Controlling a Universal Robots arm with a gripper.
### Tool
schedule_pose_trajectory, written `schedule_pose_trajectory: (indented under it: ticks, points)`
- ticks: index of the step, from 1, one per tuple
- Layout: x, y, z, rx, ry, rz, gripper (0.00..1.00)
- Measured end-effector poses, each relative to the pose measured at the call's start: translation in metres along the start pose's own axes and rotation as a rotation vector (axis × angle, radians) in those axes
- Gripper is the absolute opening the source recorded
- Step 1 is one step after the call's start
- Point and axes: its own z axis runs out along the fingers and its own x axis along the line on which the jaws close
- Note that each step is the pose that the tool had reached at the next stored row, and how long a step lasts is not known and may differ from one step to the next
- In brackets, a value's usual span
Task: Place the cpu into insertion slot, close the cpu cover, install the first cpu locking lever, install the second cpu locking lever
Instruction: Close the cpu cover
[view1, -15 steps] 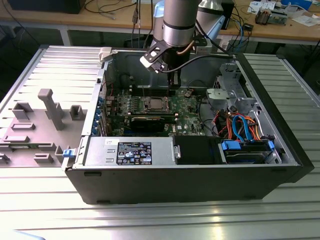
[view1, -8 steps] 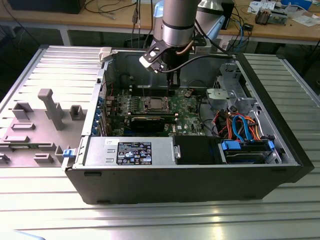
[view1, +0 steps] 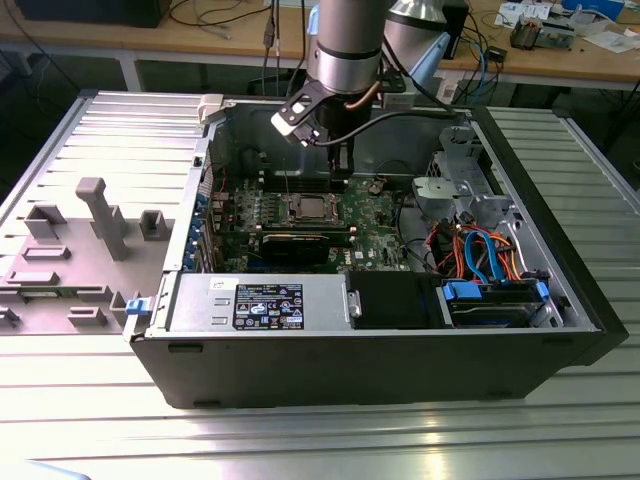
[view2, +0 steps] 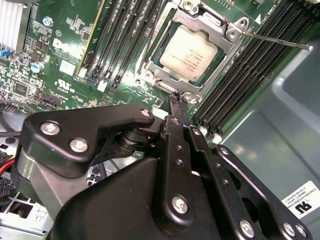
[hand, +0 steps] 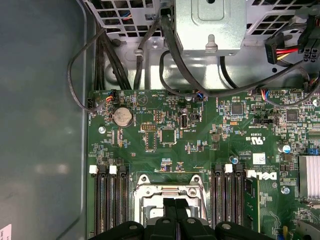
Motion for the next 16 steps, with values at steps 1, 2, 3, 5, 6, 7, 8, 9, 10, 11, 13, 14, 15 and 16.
schedule_pose_trajectory:
  ticks: [1, 2, 3, 5, 6, 7, 8, 9, 10, 11, 13, 14, 15, 16]
  points:
    - [0.0000, -0.0007, 0.0000, 0.0001, 0.0000, 0.000, 0.11]
    - [0.0000, -0.0013, 0.0000, 0.0001, 0.0000, 0.000, 0.11]
    - [0.0000, -0.0016, 0.0000, 0.0001, 0.0000, 0.000, 0.11]
    - [0.0000, -0.0020, 0.0000, 0.0001, 0.0000, 0.000, 0.11]
    - [0.0000, -0.0023, 0.0000, 0.0000, 0.0000, 0.000, 0.11]
    - [0.0000, -0.0024, 0.0000, 0.0001, -0.0001, 0.000, 0.11]
    - [0.0000, -0.0024, 0.0000, 0.0001, -0.0001, 0.000, 0.11]
    - [0.0000, -0.0024, 0.0000, 0.0001, -0.0001, 0.000, 0.11]
    - [0.0000, -0.0024, 0.0000, 0.0001, 0.0000, 0.000, 0.11]
    - [0.0000, -0.0025, 0.0000, 0.0001, 0.0000, 0.000, 0.11]
    - [0.0000, -0.0025, 0.0000, 0.0001, 0.0000, 0.000, 0.11]
    - [0.0000, -0.0025, 0.0000, 0.0000, 0.0000, 0.000, 0.11]
    - [0.0000, -0.0025, 0.0000, 0.0001, 0.0000, 0.000, 0.11]
    - [0.0000, -0.0026, 0.0000, 0.0001, -0.0001, 0.000, 0.11]
